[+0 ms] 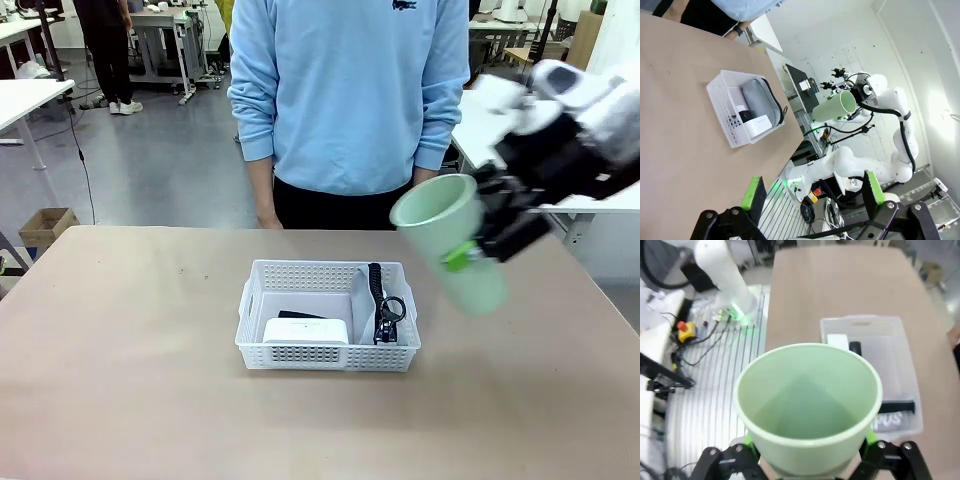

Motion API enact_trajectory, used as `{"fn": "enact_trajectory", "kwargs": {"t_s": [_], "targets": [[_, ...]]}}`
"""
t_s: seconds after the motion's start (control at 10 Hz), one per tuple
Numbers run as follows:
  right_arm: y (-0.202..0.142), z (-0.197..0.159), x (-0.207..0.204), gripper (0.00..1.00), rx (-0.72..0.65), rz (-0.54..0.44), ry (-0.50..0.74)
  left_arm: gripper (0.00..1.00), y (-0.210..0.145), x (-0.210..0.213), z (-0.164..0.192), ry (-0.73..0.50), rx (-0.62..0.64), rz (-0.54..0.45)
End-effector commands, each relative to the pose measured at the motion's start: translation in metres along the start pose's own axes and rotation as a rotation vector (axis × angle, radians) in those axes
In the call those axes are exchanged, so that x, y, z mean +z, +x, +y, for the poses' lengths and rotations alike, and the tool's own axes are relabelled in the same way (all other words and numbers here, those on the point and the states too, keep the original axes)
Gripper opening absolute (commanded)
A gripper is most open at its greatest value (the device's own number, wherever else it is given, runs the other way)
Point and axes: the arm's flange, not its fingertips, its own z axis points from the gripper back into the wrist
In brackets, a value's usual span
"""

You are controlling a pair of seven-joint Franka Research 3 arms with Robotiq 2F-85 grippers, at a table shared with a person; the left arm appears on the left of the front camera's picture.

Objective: Efficiently arrange items inside the basket to fit them all.
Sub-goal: Pick up the Reusable plastic cup and place it inside the Organizing basket.

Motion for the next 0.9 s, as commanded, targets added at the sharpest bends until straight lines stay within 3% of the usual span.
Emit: {"fn": "enact_trajectory", "kwargs": {"t_s": [0.0, 0.3, 0.4, 0.5, 0.6, 0.8], "targets": [[0.039, -0.031, -0.026, 0.89, 0.016, 0.104, 0.025, 1.00, -0.001, 0.002, -0.003, -0.010, 0.004, 0.007], [0.112, -0.067, -0.111, 0.89, 0.048, 0.351, -0.002, 1.00, -0.001, 0.002, -0.003, -0.010, 0.004, 0.007], [0.115, -0.070, -0.122, 0.89, 0.102, 0.374, 0.031, 1.00, -0.001, 0.002, -0.003, -0.010, 0.004, 0.007], [0.106, -0.076, -0.115, 0.89, 0.120, 0.354, -0.039, 1.00, -0.001, 0.002, -0.003, -0.010, 0.004, 0.007], [0.101, -0.056, -0.125, 0.89, 0.101, 0.315, 0.026, 1.00, -0.001, 0.002, -0.003, -0.010, 0.004, 0.007], [0.101, -0.056, -0.125, 0.89, 0.101, 0.315, 0.026, 1.00, -0.001, 0.002, -0.003, -0.010, 0.004, 0.007]]}}
